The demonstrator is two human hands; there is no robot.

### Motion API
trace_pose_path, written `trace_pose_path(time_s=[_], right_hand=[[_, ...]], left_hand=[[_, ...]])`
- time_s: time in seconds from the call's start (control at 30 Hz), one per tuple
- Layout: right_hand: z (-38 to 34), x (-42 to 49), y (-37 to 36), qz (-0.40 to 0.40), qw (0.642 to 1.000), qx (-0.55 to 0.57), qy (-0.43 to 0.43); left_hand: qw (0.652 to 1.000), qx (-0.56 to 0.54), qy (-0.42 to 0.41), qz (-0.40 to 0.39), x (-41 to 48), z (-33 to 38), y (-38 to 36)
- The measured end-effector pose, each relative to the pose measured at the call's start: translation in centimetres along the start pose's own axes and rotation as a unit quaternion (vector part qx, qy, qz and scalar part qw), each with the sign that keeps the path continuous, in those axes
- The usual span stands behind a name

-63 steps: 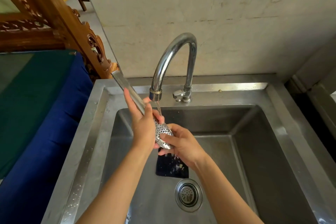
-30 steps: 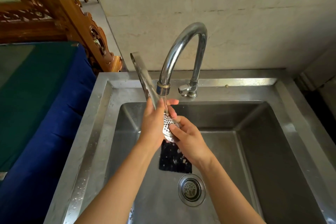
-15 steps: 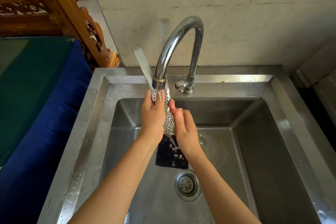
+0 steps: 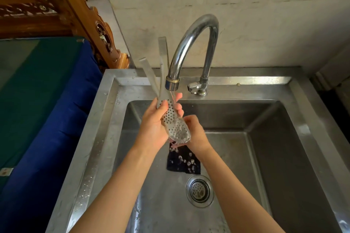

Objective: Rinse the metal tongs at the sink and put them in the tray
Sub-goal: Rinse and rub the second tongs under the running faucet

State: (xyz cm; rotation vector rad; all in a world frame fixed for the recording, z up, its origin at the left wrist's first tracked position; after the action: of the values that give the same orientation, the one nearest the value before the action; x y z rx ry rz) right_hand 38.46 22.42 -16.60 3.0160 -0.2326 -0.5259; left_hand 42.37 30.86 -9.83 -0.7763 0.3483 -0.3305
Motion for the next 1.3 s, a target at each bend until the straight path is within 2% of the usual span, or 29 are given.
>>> trace_pose_path(time_s=[0.07,0.17,0.2,0.33,0.43,0.5,0.57,0.63,0.7,0.77,0.83,0.87,0.93,1.0,1.07,1.1,1.13,1.2,1.23,1.27,1.3], right_hand=[[-0.8,0.5,0.2,0.019,0.995,-0.085,0.057],[-1.2,0.5,-0.6,-0.055,0.995,-0.007,0.084],[-1.3,0.5,-0.7,-0.052,0.995,0.009,0.08],[-2.3,0.3,0.2,0.066,0.986,-0.063,0.137],[-3.3,-0.4,0.3,0.097,0.977,-0.083,0.17],[-3.6,-0.7,0.4,0.096,0.974,-0.101,0.177],[-4.3,-1.0,0.9,0.103,0.959,-0.176,0.196],[-5.4,-1.2,1.3,0.116,0.921,-0.283,0.242],[-6.6,-1.6,1.3,0.112,0.883,-0.344,0.299],[-7.6,-2.0,1.2,0.1,0.86,-0.374,0.333],[-8.4,-2.3,1.8,0.117,0.85,-0.381,0.345],[-8.9,-2.5,2.2,0.132,0.845,-0.38,0.354],[-9.5,-2.5,2.9,0.148,0.835,-0.389,0.36],[-9.6,-2.2,3.0,0.129,0.82,-0.426,0.359],[-9.6,-2.1,2.5,0.09,0.798,-0.466,0.371],[-9.6,-2.2,2.1,0.073,0.783,-0.482,0.387],[-9.5,-2.5,1.8,0.064,0.766,-0.498,0.403],[-9.3,-2.9,1.6,0.063,0.753,-0.5,0.423],[-9.1,-2.9,1.6,0.056,0.77,-0.477,0.42],[-9.1,-2.8,1.9,0.05,0.801,-0.436,0.407],[-9.0,-2.6,2.3,0.048,0.841,-0.379,0.383]], left_hand=[[1.0,0.003,0.008,-0.022,-0.4,-0.1,-0.4],[0.999,0.011,0.005,-0.036,-0.5,-0.1,-0.5],[0.999,0.011,-0.001,-0.035,-0.5,0.1,-0.4],[1.0,-0.023,-0.01,-0.016,-1.0,0.8,-0.1],[0.998,-0.037,0.003,0.053,-1.3,0.9,1.2],[0.991,0.019,0.024,0.129,-1.8,0.7,2.9],[0.972,0.099,0.03,0.21,-2.4,0.6,4.8],[0.934,0.203,-0.001,0.295,-3.3,1.5,6.3],[0.859,0.375,-0.072,0.34,-4.2,3.4,6.4],[0.761,0.548,-0.152,0.311,-4.3,4.9,4.5],[0.634,0.709,-0.173,0.255,-4.0,4.8,2.2],[0.587,0.754,-0.175,0.238,-3.8,4.8,1.6],[0.533,0.791,-0.202,0.224,-3.5,5.6,0.6],[0.463,0.824,-0.262,0.197,-3.4,6.3,-0.6],[0.407,0.868,-0.252,0.134,-2.3,6.0,-1.4],[0.391,0.89,-0.221,0.079,-1.3,5.2,-1.6],[0.391,0.902,-0.184,0.007,-0.2,4.1,-1.7],[0.442,0.884,-0.075,-0.135,1.2,1.8,-1.2],[0.466,0.867,-0.004,-0.179,1.5,0.9,-0.7],[0.476,0.856,0.034,-0.2,1.9,0.4,-0.3],[0.475,0.856,0.033,-0.2,2.4,0.3,-0.1]])
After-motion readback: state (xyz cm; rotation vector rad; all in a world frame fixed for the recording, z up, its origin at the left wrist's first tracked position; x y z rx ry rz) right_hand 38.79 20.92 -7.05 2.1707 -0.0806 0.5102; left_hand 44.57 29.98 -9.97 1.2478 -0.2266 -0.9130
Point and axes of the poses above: each hand's wrist, its own x-axis towards the middle knuckle, its own y-axis out of the back of the hand, z = x × y, the point moved 7 cm from there along x, towards the middle knuckle, and after that the axes turned 2 degrees about z, right-handed, at the moved point
